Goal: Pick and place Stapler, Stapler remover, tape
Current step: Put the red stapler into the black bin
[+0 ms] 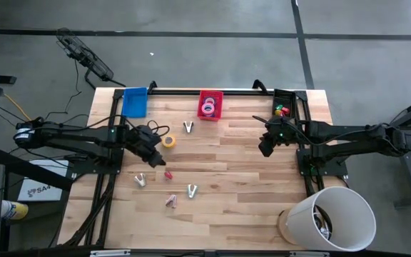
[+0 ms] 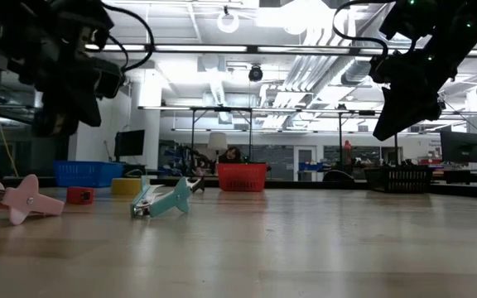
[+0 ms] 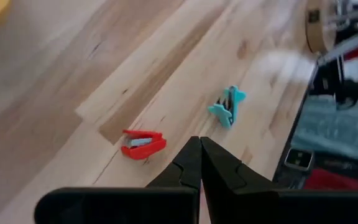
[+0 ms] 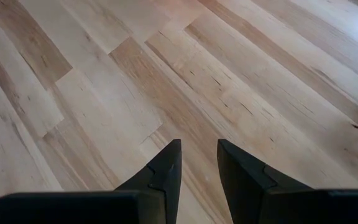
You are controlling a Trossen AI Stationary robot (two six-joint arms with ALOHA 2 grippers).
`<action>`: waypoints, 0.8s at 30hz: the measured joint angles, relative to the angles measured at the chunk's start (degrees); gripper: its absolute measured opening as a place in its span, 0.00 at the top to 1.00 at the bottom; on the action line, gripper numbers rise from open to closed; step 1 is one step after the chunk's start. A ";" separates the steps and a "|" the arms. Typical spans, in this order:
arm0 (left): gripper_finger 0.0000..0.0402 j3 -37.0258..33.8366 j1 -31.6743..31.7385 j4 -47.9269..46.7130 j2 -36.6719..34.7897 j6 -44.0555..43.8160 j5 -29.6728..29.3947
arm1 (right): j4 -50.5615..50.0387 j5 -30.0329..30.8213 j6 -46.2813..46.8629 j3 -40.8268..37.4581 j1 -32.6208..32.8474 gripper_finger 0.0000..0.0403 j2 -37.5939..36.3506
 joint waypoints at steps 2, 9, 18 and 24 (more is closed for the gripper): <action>1.00 0.00 0.00 0.57 0.00 2.86 0.58 | 0.00 -0.21 -0.02 0.00 0.00 0.77 0.00; 0.91 0.00 -0.02 1.39 0.00 20.85 0.09 | 0.00 -0.49 0.01 0.00 0.00 0.77 0.00; 0.47 1.23 -0.66 -1.03 0.20 38.96 2.59 | 0.00 -1.52 0.04 0.00 0.00 0.77 0.00; 0.35 10.49 -6.02 -12.37 6.84 57.21 -8.06 | -0.02 -1.52 0.17 0.00 0.00 0.77 0.00</action>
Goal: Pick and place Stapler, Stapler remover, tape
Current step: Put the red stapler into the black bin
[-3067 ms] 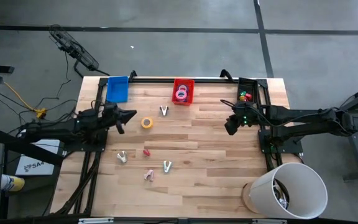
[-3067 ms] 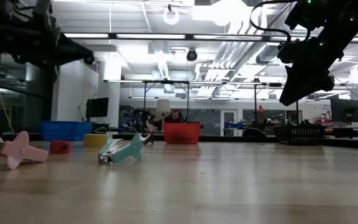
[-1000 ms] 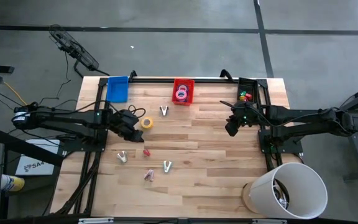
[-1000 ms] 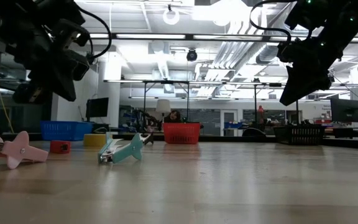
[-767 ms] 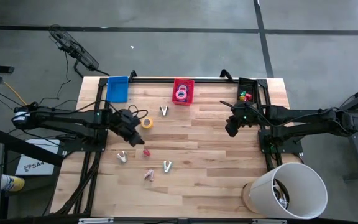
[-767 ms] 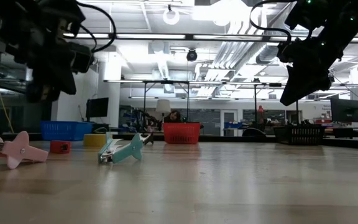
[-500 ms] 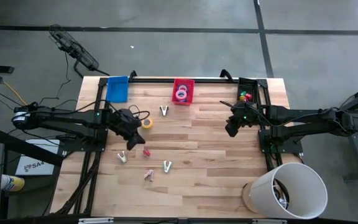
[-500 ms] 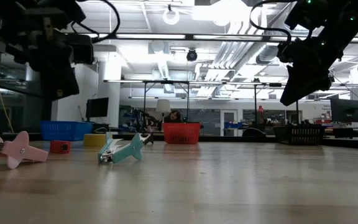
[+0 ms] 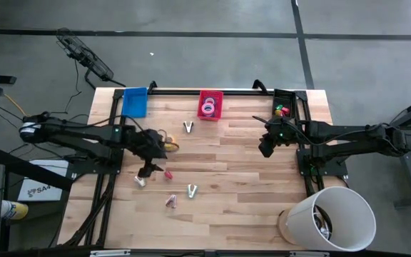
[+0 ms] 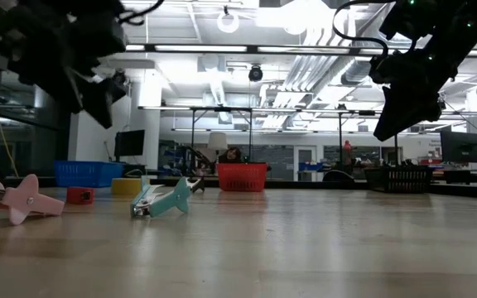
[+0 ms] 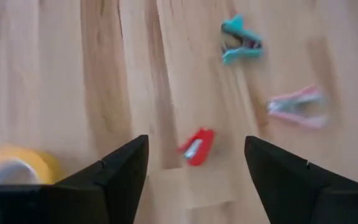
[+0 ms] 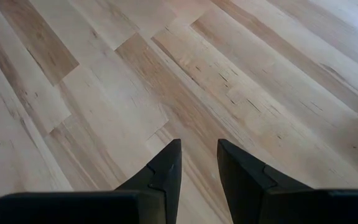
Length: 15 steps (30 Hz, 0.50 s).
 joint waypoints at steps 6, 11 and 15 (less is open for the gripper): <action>0.34 7.12 -4.08 -8.80 10.00 10.17 -4.29 | 0.00 -1.49 0.11 0.00 0.00 0.77 0.00; 0.34 7.45 -6.25 -8.75 15.36 15.11 -3.63 | -0.07 -1.49 0.11 0.00 0.00 0.77 0.00; 0.34 7.46 -7.84 -6.23 17.96 19.57 -7.26 | -0.06 -1.50 0.11 0.00 0.00 0.77 0.00</action>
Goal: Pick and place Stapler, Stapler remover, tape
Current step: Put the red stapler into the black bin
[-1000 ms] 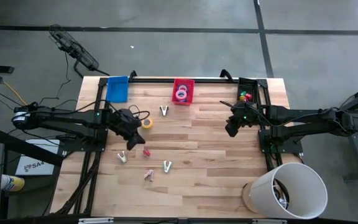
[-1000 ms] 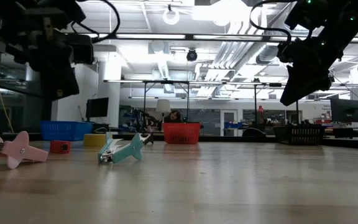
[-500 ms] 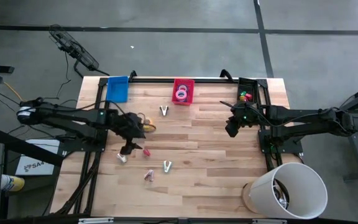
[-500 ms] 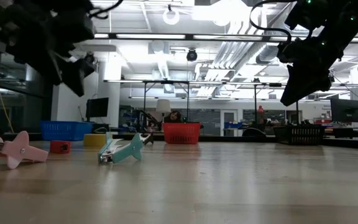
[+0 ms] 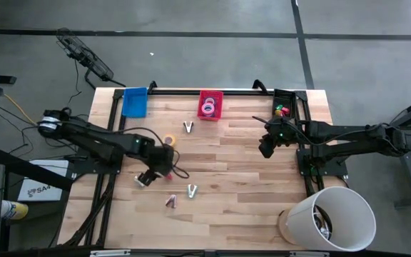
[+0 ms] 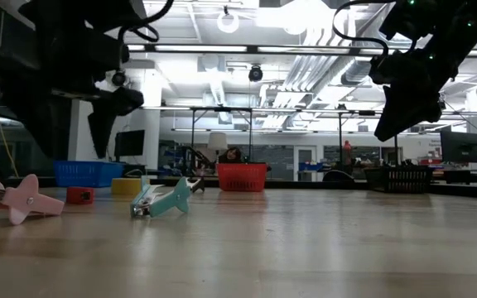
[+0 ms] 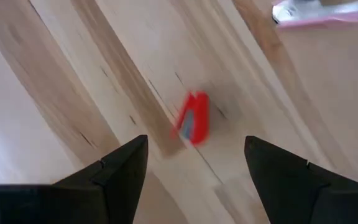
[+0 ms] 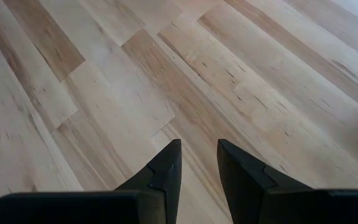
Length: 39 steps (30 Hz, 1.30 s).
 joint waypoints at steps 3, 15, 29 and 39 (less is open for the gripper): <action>0.34 0.03 -0.15 1.40 1.49 2.74 -0.43 | -0.07 0.02 0.00 0.00 0.00 0.77 0.00; 0.34 0.03 -0.02 4.87 9.18 8.91 -0.52 | -0.21 0.02 0.00 0.00 0.00 0.77 0.00; 0.35 -0.03 -0.02 5.35 12.57 8.47 -0.37 | -0.37 0.02 0.00 0.00 0.00 0.77 0.00; 0.60 -0.08 -0.07 4.13 12.59 7.15 -0.29 | -0.37 0.02 -0.24 0.00 -0.02 0.77 0.02</action>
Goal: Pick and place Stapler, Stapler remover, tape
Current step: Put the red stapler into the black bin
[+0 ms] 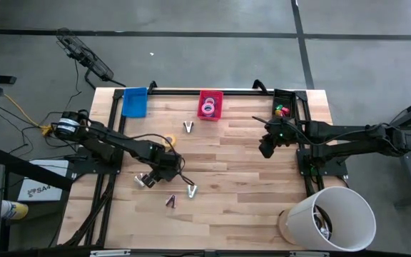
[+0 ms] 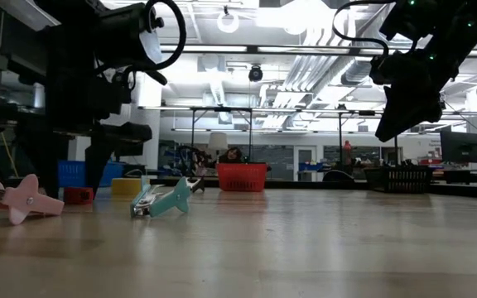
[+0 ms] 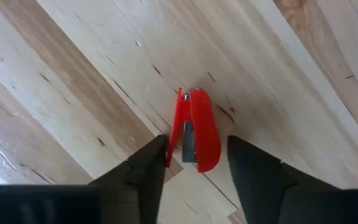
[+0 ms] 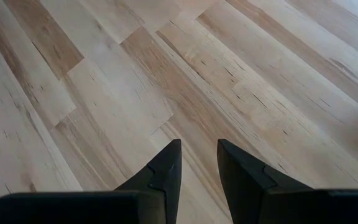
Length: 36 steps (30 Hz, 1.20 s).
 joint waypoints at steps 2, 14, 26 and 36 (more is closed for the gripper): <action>0.65 0.00 0.00 -0.09 0.02 -0.71 0.07 | 0.00 0.00 -0.02 0.00 0.01 0.77 0.00; 0.86 -0.02 0.04 0.13 0.04 -4.54 0.03 | 0.00 -0.01 -0.16 0.00 0.02 0.77 0.00; 0.87 5.60 0.11 5.97 0.26 -8.85 -9.36 | 4.56 -1.50 -0.09 0.00 0.00 0.77 0.00; 0.87 15.82 5.05 12.74 0.24 -9.53 -19.75 | 24.32 -5.63 -8.58 0.00 0.02 0.77 0.00</action>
